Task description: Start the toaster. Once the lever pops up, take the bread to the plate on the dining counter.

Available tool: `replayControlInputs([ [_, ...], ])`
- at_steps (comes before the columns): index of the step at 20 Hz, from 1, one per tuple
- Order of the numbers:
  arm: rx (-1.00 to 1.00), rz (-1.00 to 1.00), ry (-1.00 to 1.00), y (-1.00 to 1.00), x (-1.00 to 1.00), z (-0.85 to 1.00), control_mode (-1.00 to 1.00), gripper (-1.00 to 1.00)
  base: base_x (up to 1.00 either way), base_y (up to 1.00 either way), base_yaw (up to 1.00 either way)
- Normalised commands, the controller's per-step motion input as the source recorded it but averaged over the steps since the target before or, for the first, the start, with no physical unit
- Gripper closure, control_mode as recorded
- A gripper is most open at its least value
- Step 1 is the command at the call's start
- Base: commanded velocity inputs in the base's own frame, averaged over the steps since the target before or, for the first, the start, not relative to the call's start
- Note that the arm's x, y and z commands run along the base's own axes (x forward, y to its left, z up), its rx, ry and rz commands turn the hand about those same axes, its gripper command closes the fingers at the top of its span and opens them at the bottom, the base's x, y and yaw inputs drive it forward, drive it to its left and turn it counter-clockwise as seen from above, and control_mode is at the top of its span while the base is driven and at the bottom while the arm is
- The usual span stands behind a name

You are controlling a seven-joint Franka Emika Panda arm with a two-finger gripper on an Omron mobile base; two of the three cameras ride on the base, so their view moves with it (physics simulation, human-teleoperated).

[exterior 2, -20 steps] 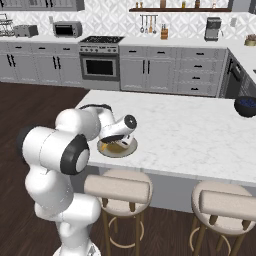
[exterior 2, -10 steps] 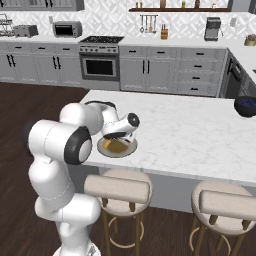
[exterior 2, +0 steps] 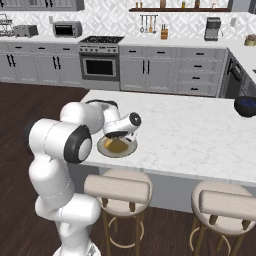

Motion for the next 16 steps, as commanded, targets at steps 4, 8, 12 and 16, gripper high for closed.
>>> replayControlInputs([
  [4, 0.00, 0.00, -0.14, -0.24, -0.10, 0.05, -1.00, -1.00, 0.00, 0.00, 0.00],
  [8, 0.00, 0.00, -0.13, -0.42, 0.00, 0.10, -1.00, -1.00, 0.00, 0.00, 0.00],
  [12, -0.02, -0.06, -0.10, -0.37, -0.12, 0.14, -1.00, -1.00, 0.00, 0.00, 0.00],
  [16, -0.04, -0.11, -0.03, -0.10, -0.25, 0.31, -1.00, -1.00, 0.00, 0.00, 0.00],
])
